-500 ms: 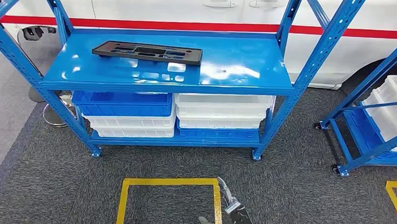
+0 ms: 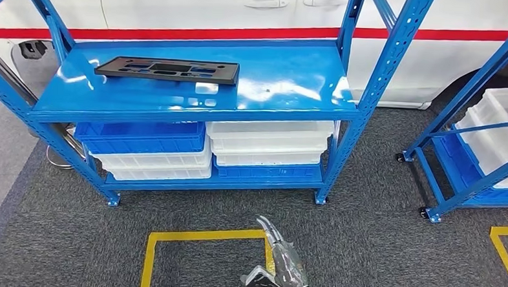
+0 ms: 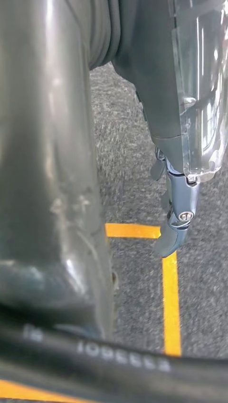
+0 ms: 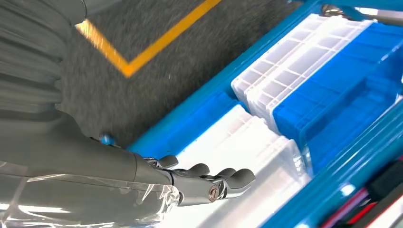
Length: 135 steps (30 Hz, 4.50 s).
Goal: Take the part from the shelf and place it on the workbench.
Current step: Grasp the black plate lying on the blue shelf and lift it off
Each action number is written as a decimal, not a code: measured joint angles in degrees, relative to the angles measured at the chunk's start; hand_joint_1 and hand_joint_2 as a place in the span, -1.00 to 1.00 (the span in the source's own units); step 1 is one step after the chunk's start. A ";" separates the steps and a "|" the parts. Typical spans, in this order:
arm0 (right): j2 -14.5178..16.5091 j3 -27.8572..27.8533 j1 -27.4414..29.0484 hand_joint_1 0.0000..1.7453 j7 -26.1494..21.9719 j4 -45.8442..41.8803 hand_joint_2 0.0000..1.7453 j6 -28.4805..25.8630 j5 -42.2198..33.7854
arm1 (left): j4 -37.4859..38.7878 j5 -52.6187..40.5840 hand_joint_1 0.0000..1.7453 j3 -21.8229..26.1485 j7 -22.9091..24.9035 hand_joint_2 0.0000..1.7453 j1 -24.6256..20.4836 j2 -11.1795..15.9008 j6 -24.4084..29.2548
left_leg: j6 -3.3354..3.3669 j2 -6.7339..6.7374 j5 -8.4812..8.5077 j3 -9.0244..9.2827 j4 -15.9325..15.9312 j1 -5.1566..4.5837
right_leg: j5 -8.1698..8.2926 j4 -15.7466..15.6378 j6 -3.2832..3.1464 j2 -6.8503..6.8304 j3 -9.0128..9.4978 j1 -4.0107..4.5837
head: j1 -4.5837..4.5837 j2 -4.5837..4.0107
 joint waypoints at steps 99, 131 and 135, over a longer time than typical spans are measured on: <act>13.16 10.92 -20.01 -1.00 3.84 19.73 1.00 -19.21 40.92 | 1.45 -13.79 -1.00 7.66 -0.42 -1.00 -1.24 0.66 -12.81 | 1.15 -0.62 4.42 0.07 -7.33 -0.07 | -3.38 2.11 1.67 0.15 2.69 -0.24 | 0.25 0.00; 16.02 11.37 -27.16 -1.00 6.60 26.77 1.00 -19.21 33.59 | 1.52 -15.22 -1.00 8.45 -1.62 -1.00 -1.63 0.84 -13.34 | 0.60 -0.62 4.40 0.30 -7.69 0.33 | -5.28 5.68 2.04 -0.08 1.57 -0.80 | 0.39 0.00; 16.13 13.97 -28.62 -1.00 9.14 29.49 1.00 -18.62 31.57 | 1.51 -16.12 -1.00 8.43 -1.97 -1.00 -1.83 0.93 -13.03 | 1.04 -0.69 2.90 2.01 -7.77 0.32 | -8.69 15.13 2.50 -0.23 -7.03 -0.85 | 0.38 0.00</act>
